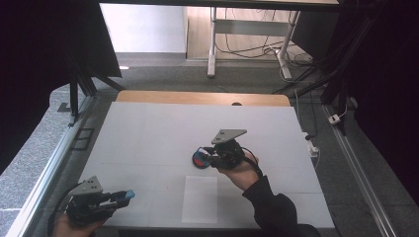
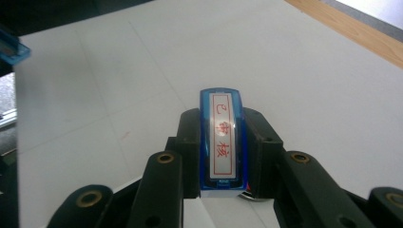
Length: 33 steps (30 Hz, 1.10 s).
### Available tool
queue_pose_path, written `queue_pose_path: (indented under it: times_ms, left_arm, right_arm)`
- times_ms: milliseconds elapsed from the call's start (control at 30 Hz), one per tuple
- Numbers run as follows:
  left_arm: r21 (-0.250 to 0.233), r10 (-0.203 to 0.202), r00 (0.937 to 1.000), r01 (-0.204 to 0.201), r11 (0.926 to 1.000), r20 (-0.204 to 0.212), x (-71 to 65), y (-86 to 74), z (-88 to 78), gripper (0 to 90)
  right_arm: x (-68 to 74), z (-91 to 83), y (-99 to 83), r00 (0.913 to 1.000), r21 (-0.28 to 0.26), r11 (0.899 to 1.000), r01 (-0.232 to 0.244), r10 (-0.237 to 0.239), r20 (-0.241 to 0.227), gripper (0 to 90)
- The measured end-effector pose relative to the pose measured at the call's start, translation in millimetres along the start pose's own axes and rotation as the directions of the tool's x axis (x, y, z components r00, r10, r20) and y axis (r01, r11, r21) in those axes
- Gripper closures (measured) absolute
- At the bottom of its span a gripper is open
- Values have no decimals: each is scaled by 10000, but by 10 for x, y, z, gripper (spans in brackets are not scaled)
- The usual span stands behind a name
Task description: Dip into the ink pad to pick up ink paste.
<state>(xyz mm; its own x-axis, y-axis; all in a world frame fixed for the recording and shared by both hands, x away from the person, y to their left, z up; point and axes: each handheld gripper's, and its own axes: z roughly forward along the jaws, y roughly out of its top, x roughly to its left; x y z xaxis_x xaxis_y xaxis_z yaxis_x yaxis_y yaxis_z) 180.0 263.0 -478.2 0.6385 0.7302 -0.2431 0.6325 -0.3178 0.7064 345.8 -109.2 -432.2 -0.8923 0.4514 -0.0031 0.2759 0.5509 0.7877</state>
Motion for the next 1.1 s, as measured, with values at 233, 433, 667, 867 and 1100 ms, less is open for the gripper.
queue_pose_path:
  times_ms: [233, 433, 667, 867, 1100]
  left_arm:
    - [11, -1, 10000, 1, 10000, -21, -1, 0, 1, 682]
    - [4, 11, 10000, -11, 10000, -28, -2, 0, 2, 682]
    - [0, -15, 10000, 15, 10000, 14, 0, -1, 1, 682]
    - [5, -16, 10000, 16, 10000, 27, 2, -1, 1, 682]
    - [-10, -30, 10000, 30, 10000, 35, 4, -2, -1, 682]
  right_arm:
    - [-87, 116, -13, 9996, 237, 9995, -228, 223, 196, 711]
    - [-160, 247, -48, 9988, 547, 9980, -331, 311, 367, 711]
    - [-266, 378, -89, 9971, 822, 9944, -663, 630, 421, 711]
    - [-332, 471, -128, 9959, 1009, 9921, -745, 687, 593, 711]
    - [-383, 541, -147, 9939, 1085, 9893, -975, 911, 620, 711]
